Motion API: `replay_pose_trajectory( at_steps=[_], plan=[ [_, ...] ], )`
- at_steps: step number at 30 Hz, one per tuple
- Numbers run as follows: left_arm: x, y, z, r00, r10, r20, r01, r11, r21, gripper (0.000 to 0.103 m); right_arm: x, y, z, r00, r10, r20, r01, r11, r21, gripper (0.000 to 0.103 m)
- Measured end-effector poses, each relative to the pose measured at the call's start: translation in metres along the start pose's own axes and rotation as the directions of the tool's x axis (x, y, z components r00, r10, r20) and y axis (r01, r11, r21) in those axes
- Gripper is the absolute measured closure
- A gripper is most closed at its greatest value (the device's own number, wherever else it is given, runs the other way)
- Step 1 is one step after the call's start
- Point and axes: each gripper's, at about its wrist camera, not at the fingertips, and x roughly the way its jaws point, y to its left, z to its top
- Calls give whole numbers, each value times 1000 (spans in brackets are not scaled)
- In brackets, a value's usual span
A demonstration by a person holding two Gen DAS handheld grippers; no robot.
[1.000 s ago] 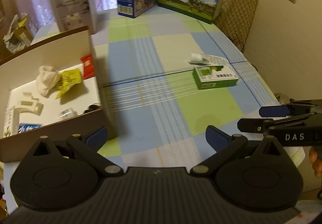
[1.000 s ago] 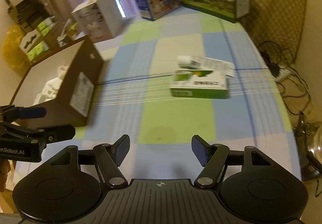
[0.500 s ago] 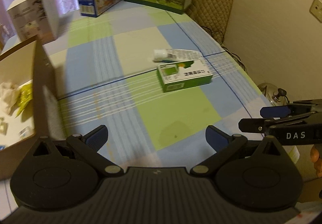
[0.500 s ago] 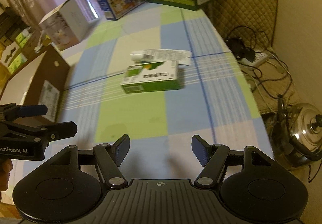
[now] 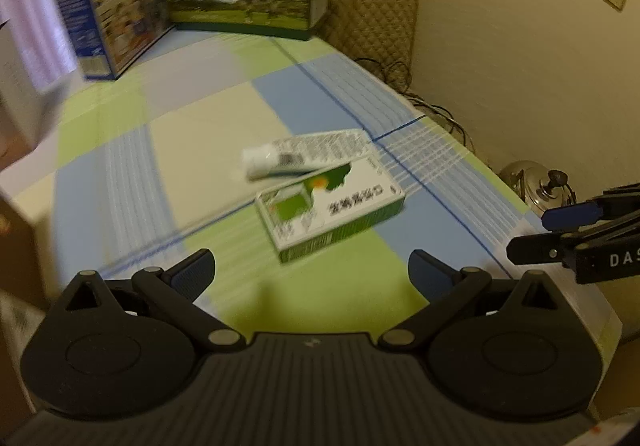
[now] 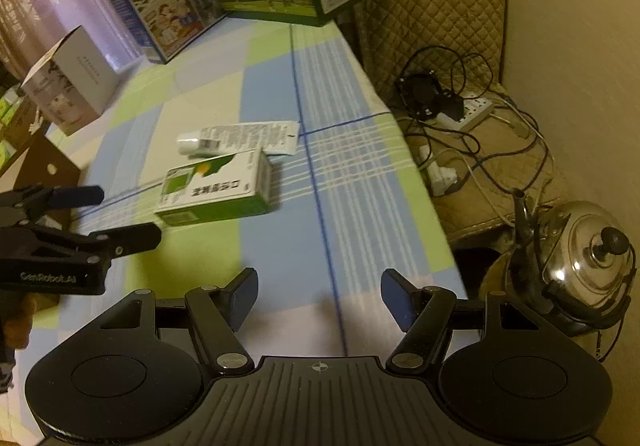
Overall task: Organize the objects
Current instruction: 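Grasp the green-and-white mouth spray box with the left gripper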
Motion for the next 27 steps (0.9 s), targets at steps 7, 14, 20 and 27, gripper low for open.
replay_pose_trajectory(
  at_steps=[7,14,20,27],
  plan=[
    [44,-7,22,1000,-3,-19,5,993,115,3,14,-16,12,1000,-20,-17,21,999,32,38],
    [73,-10,38,998,-48,-44,56,976,211,5,22,-29,24,999,-37,-17,38,997,69,38],
    [90,-14,45,989,-122,-79,139,951,275,9,29,-31,28,999,-35,-28,37,997,74,38],
    [95,-19,39,988,-119,-100,145,940,310,26,35,-28,28,999,-23,-44,26,997,71,38]
  ],
)
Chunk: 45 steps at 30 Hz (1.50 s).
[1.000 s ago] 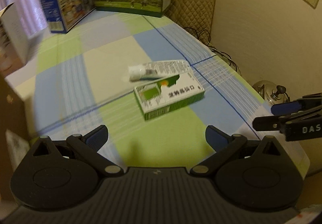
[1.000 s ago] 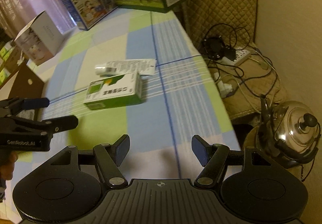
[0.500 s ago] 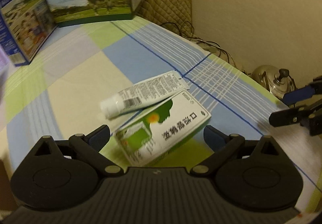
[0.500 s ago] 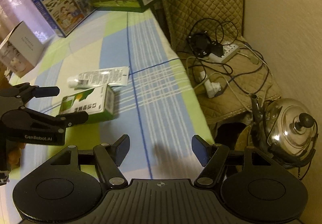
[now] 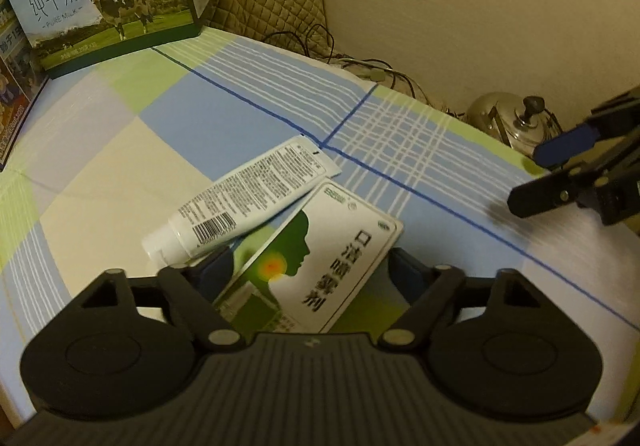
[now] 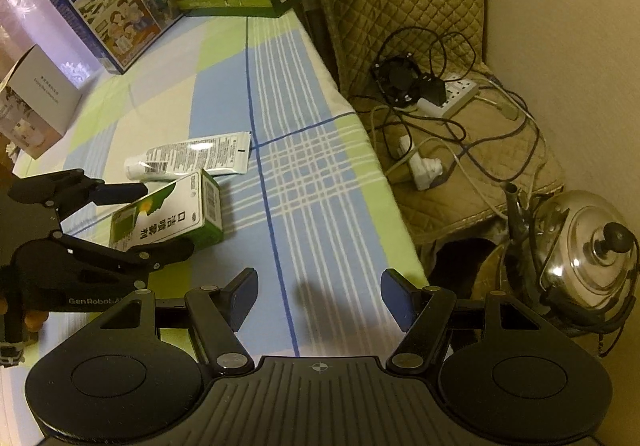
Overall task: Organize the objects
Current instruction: 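Grasp the green-and-white mouth spray box with the left gripper, then grasp the white cream tube with the right gripper while the left gripper holds the spray box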
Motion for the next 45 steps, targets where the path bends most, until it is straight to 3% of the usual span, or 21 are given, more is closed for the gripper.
replay_pose_trajectory(
  at_steps=[5,9,11,16,19,21,23,24,26,29,32,35,41,45],
  plan=[
    [-10,-2,-11,999,47,2,-46,998,-45,41,5,7,-2,1000,21,-12,-22,1000,-20,38],
    [-20,0,-28,996,75,-47,-81,985,-152,52,7,12,-2,999,39,-17,-39,999,-34,38],
    [-25,3,-39,993,79,-88,-97,969,-226,52,9,14,-1,999,48,-22,-49,998,-50,38],
    [-35,10,-49,992,66,-104,-97,939,-331,51,13,23,5,998,63,-25,-65,993,-95,38],
    [-32,14,-43,992,80,-95,-108,933,-344,39,14,30,9,997,81,-21,-83,987,-135,38],
    [-26,13,-35,991,97,-94,-123,934,-336,38,16,34,12,995,96,-18,-98,981,-167,38],
    [-23,14,-31,992,98,-85,-122,931,-344,41,20,38,16,993,114,-18,-115,972,-203,38],
    [-21,14,-29,991,102,-83,-125,930,-346,52,22,41,18,992,125,-17,-125,966,-226,38],
    [-20,13,-30,988,130,-87,-153,925,-349,52,27,46,22,990,140,-11,-138,952,-275,38],
    [-27,16,-41,981,166,-98,-191,901,-388,52,37,56,28,984,177,2,-163,910,-380,38],
    [-34,30,-54,968,215,-126,-249,859,-447,52,49,68,30,973,228,26,-179,825,-535,38],
    [-43,48,-67,947,273,-172,-323,791,-521,52,62,82,36,963,267,21,-189,732,-654,38],
    [-56,76,-90,920,317,-232,-390,669,-633,52,94,105,55,955,295,-2,-193,620,-761,38],
    [-60,80,-99,916,323,-239,-397,641,-657,52,108,115,64,949,312,-41,-218,558,-800,38]
  ],
)
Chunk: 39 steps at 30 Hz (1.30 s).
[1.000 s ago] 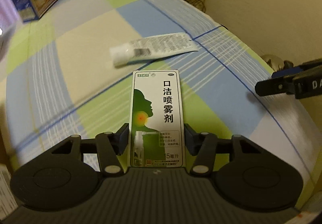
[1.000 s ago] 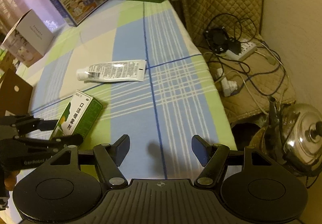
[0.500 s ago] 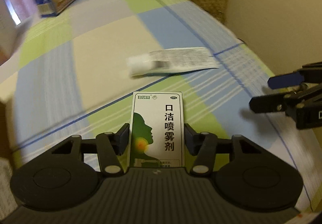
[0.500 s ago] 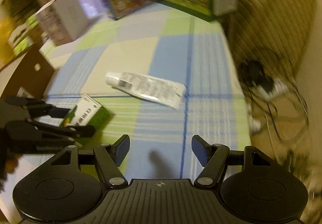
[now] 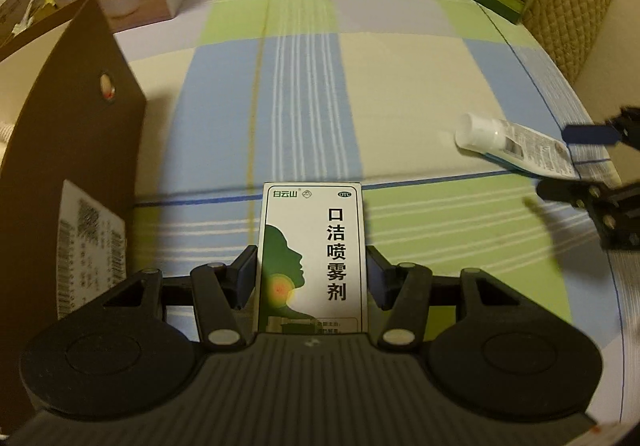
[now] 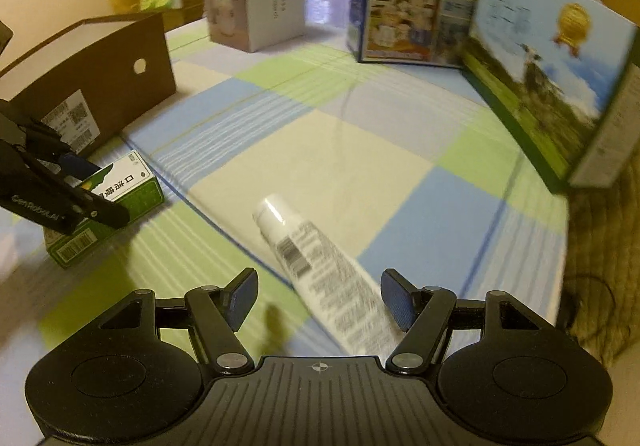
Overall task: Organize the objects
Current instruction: 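Grasp the white cream tube with the right gripper while the left gripper holds the spray box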
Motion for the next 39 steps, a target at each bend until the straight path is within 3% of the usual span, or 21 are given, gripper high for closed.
replay_pose_trajectory(
  at_steps=[4,8,9,10,15,23,39],
  plan=[
    [-1,1,-2,1000,2,0,-2,1000,-6,52,16,-1,6,999,-12,-44,10,999,-49,38],
    [3,-1,-3,1000,5,-19,-5,1000,1,52,21,-4,5,998,-10,-55,11,1000,13,38],
    [4,-1,-5,1000,4,-26,-4,1000,-1,52,20,-4,4,999,-4,-52,5,1000,27,40],
    [4,-1,-5,1000,2,-28,-3,1000,-5,52,19,-3,3,998,-6,-55,8,999,36,51],
    [4,-1,-7,1000,2,-27,-2,1000,-6,52,11,17,-4,997,-35,-74,36,999,19,56],
    [-3,-4,-18,999,-8,-32,8,1000,14,52,-11,60,-25,989,-69,-131,90,982,163,56],
    [-49,4,-95,997,-34,-65,37,998,45,52,-52,153,-64,980,75,-187,-6,939,345,59]
  ],
)
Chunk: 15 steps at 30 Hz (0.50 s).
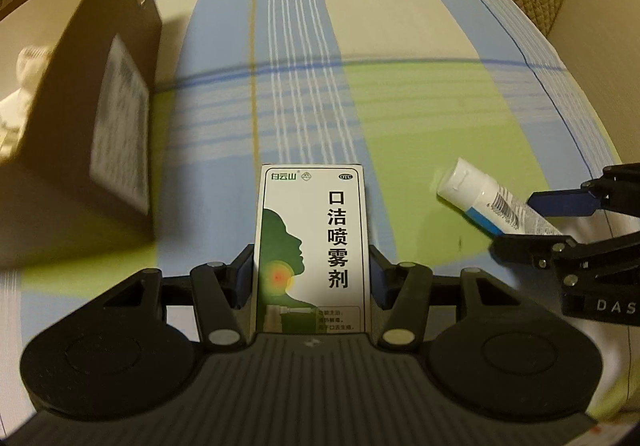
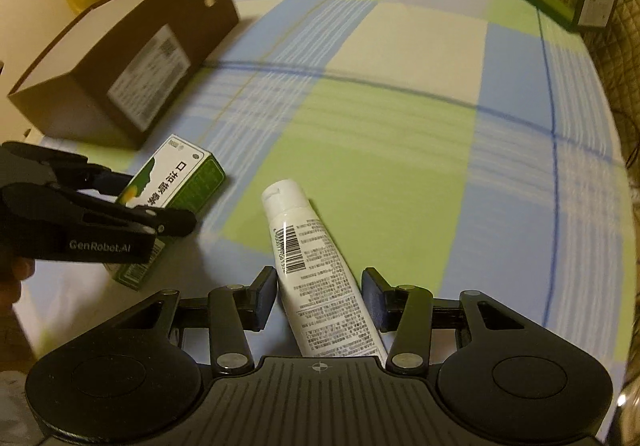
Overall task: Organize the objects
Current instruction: 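Grasp the white cream tube with the right gripper while the left gripper holds the spray box, then carry the spray box and white tube over the brown box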
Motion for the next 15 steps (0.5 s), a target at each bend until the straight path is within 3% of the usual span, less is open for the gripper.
replay_pose_trajectory(
  at_steps=[6,15],
  plan=[
    [-20,15,-35,1000,3,-30,-4,1000,-17,52,0,28,-7,998,59,-26,-61,996,-61,59],
    [-30,32,-53,999,27,-35,-29,997,-78,52,10,50,-11,999,-36,34,42,976,-213,59]
  ],
)
